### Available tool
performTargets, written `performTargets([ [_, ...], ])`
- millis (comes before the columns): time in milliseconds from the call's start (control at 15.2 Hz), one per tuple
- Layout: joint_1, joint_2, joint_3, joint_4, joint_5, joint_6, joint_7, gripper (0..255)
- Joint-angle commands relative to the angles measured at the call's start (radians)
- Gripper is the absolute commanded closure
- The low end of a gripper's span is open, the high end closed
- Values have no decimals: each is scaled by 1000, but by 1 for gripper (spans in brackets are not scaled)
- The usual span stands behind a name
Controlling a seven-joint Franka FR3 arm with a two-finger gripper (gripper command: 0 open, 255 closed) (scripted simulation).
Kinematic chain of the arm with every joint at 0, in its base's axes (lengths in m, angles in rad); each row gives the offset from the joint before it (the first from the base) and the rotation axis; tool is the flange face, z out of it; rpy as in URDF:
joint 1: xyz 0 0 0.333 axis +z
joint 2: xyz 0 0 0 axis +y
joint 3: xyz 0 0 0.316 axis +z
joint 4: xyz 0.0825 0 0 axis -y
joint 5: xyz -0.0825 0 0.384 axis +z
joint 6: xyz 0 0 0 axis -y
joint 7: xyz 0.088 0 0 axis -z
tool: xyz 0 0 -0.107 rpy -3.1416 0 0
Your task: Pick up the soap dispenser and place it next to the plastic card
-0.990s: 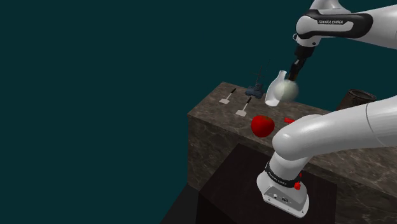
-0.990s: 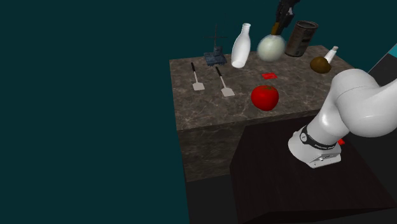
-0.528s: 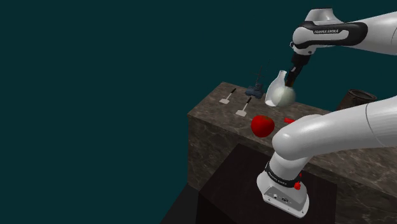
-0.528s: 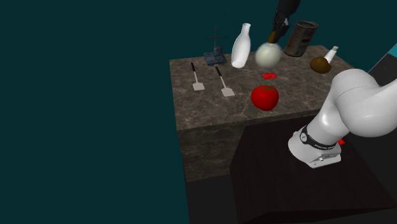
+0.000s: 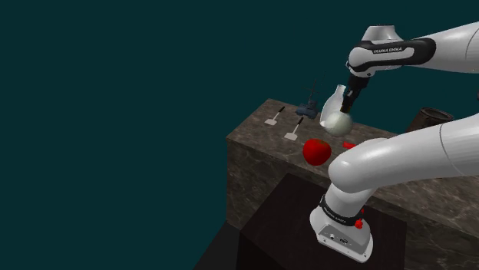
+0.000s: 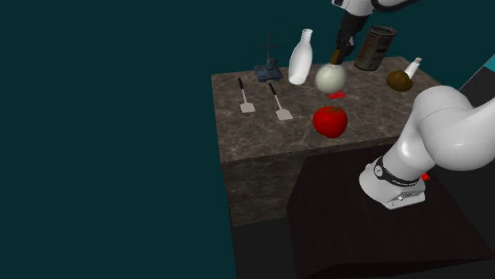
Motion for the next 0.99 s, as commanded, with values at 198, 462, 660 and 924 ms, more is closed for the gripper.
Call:
performTargets([
  [198, -2, 16, -31, -51, -22, 69, 8, 255],
  [462, -1, 37, -60, -88, -39, 128, 14, 255],
  [660, 2, 57, -84, -113, -52, 174, 18, 255],
  [924, 5, 75, -104, -133, -61, 213, 21, 255],
])
